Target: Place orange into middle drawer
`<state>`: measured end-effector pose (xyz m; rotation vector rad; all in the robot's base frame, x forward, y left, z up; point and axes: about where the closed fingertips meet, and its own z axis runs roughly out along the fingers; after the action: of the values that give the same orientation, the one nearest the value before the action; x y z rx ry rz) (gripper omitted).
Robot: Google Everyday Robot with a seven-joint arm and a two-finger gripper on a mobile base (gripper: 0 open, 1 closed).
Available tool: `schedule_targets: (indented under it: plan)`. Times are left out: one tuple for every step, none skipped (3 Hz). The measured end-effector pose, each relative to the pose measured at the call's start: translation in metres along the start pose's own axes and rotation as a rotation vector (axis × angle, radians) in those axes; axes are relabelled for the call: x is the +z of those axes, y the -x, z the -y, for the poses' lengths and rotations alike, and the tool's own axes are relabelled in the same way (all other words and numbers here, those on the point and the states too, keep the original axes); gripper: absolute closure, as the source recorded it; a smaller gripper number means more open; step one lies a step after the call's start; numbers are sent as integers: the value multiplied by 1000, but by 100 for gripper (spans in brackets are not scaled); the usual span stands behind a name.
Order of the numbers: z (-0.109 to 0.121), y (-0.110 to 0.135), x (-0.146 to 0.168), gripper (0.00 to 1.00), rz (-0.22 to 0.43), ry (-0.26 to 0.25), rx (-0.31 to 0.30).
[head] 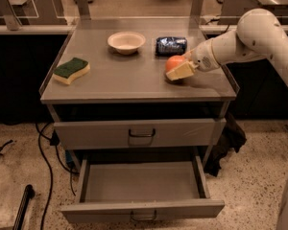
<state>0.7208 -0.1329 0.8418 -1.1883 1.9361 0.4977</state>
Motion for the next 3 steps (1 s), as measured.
schedule_targets:
  plan:
    - [-5,4,-7,100,3,2,-10]
    - [-18,9,-22,100,14,8,-24]
    - [-46,17,-45,100,35,27,-44]
